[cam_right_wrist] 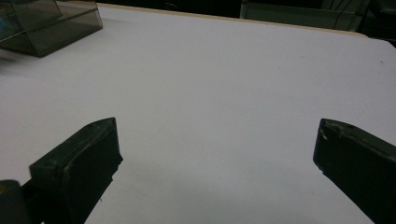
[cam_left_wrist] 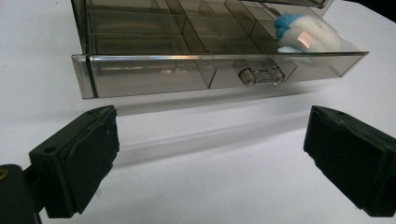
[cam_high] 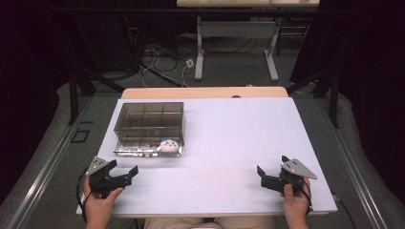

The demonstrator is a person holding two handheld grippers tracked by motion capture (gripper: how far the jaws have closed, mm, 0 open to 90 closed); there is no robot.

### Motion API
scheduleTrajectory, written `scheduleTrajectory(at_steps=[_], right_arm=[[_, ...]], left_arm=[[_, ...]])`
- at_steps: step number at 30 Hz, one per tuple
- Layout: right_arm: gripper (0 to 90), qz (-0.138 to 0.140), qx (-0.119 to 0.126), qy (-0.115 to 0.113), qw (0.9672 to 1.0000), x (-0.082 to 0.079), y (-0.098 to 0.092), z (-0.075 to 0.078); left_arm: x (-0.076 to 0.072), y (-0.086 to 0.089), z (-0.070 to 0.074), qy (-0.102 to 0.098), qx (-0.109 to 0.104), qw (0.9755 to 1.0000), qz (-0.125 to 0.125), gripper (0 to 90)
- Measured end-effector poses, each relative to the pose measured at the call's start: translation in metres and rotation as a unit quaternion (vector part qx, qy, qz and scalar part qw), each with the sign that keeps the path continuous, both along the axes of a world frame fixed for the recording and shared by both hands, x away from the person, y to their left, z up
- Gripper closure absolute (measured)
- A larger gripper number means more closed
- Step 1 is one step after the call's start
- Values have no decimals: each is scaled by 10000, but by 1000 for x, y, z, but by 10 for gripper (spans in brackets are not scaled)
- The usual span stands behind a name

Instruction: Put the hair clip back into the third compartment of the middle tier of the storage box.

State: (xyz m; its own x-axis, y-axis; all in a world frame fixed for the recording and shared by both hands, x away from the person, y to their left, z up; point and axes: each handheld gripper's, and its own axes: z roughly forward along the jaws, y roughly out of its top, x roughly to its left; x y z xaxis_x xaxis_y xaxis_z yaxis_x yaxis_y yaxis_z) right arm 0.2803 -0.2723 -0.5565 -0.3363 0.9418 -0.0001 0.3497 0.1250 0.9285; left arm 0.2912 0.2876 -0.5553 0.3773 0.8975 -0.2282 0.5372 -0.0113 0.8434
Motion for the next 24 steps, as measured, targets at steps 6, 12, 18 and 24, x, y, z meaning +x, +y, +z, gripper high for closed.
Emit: scheduleTrajectory(at_steps=[6, 12, 18, 24], right_arm=[[4, 22, -8, -13, 10000, 1, 1, 0], [4, 59, -25, 4, 10000, 0, 2, -1], [4, 47, 5, 1, 10000, 0, 3, 0], [4, 20, 20, 46, 10000, 0, 2, 0]], left_arm=[[0, 1, -1, 22, -1, 10000, 16, 40], [0, 2, -1, 31, -10, 10000, 29, 40], [1, 3, -1, 25, -8, 10000, 55, 40], [1, 4, -1, 25, -3, 10000, 77, 40]])
